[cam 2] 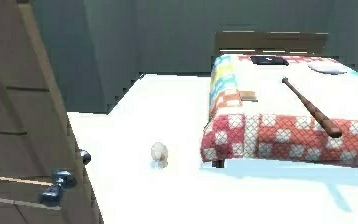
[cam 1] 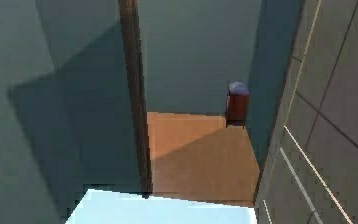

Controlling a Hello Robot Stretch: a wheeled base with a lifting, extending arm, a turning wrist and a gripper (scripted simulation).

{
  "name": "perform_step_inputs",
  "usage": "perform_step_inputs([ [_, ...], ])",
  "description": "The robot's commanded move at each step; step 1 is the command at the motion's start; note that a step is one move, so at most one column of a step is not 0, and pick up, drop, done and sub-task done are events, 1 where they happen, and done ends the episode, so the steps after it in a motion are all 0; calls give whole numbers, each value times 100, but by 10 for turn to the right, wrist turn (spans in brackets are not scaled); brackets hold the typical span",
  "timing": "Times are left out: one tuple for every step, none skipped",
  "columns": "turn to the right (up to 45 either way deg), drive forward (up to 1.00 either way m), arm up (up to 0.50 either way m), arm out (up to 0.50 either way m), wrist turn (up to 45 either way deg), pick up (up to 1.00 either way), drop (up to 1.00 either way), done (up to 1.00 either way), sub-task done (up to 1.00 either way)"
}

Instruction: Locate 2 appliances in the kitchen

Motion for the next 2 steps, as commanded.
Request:
perform_step_inputs([
  [0,100,0,0,0,0,0,0,0],
  [60,0,0,0,0,0,0,0,0],
])
